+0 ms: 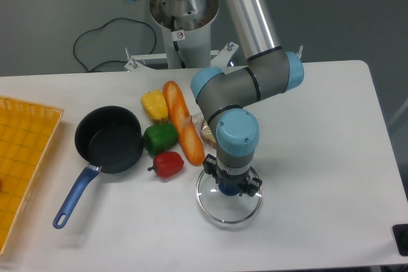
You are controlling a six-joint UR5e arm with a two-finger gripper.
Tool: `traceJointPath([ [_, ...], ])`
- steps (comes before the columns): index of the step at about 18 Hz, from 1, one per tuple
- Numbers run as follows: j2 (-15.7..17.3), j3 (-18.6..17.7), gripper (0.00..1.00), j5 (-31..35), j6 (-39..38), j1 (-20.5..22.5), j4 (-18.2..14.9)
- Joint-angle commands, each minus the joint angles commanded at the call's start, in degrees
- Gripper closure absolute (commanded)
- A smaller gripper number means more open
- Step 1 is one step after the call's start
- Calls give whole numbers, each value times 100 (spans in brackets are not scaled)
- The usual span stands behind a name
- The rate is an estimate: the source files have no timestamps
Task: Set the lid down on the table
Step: 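Lower the glass lid flat onto the table surface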
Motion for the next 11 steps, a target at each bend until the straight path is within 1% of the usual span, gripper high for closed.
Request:
traceJointPath([
  [11, -79, 0, 39, 0, 0, -9, 132],
])
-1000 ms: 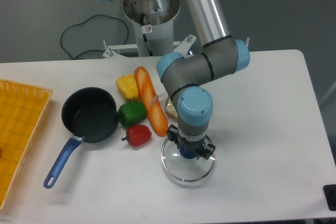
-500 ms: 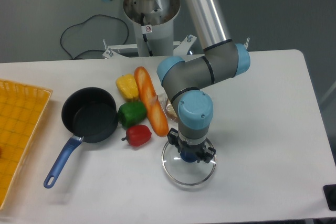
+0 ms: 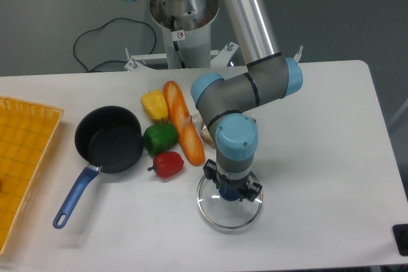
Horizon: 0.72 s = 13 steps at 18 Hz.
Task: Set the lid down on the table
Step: 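Lower the glass lid flat onto the table surface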
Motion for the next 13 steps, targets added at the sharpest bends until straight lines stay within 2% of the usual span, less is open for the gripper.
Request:
traceJointPath([
  [13, -53, 18, 39, -9, -9, 0, 44],
])
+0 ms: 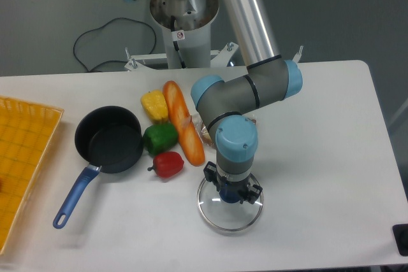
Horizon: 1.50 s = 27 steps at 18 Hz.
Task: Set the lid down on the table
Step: 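Lower the glass lid flat onto the table surface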
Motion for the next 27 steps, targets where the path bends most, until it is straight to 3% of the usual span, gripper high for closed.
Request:
traceJointPath([
  [27, -70, -44, 36, 9, -18, -53, 0],
])
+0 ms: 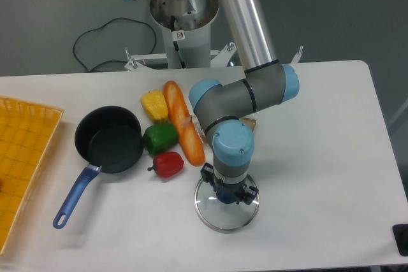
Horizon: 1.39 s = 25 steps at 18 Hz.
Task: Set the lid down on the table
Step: 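Lower the glass lid flat onto the table surface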
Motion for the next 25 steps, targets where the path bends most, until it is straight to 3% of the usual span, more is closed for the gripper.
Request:
traceJointPath([
  [10, -9, 0, 35, 0, 0, 0, 9],
  [20, -18, 0, 27, 0, 9, 0, 9],
  [25, -18, 0, 18, 0, 0, 0, 9],
])
